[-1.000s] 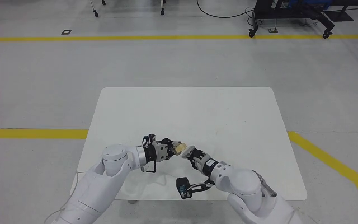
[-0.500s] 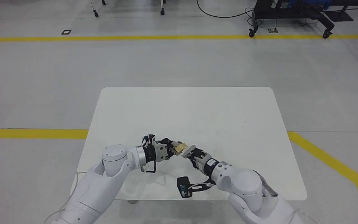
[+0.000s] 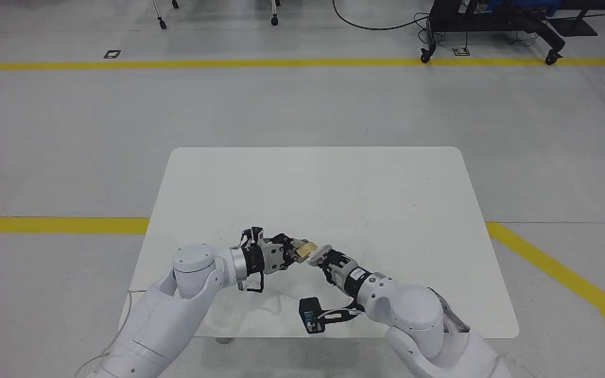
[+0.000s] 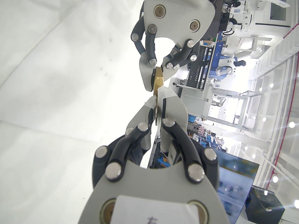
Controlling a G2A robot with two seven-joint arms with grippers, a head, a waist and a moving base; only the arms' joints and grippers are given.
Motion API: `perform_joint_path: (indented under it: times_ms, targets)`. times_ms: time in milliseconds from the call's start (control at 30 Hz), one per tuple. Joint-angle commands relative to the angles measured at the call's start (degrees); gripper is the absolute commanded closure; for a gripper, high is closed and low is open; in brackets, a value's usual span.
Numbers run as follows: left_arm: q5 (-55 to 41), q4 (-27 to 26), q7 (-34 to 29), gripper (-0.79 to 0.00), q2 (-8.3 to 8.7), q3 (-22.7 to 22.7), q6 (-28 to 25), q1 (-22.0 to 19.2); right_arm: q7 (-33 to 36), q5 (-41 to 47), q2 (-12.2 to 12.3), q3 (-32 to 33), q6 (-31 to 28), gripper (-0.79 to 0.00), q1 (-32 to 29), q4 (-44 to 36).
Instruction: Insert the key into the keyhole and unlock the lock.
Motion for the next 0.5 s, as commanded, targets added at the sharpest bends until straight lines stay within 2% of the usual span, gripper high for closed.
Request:
perform_joint_path:
  times_ms: [0, 200, 267, 467]
  targets:
    - [0.15, -0.17, -0.13, 0.0, 0.03, -0.08, 0.0, 0.08, 0.15, -0.08, -0.05, -0.16, -0.2, 0.0, 0.13, 0.02]
    - [0.18, -0.23, -0.47, 0.0, 0.14, -0.5, 0.0, 0.35, 0.79, 0.47, -0.24, -0.26, -0.17, -0.006, 0.24, 0.07]
    - [0.13, -0.1, -0.51, 0.0, 0.17, -0.64, 0.0, 0.35, 0.83, 0.63, -0.29, -0.28, -0.18, -0.071, 0.26, 0.07]
    - [0.03, 0.24, -0.81, 0.0, 0.09, -0.36, 0.12, 0.24, 1.28, 1.3, -0.41, -0.1, -0.27, -0.154, 0.14, -0.09]
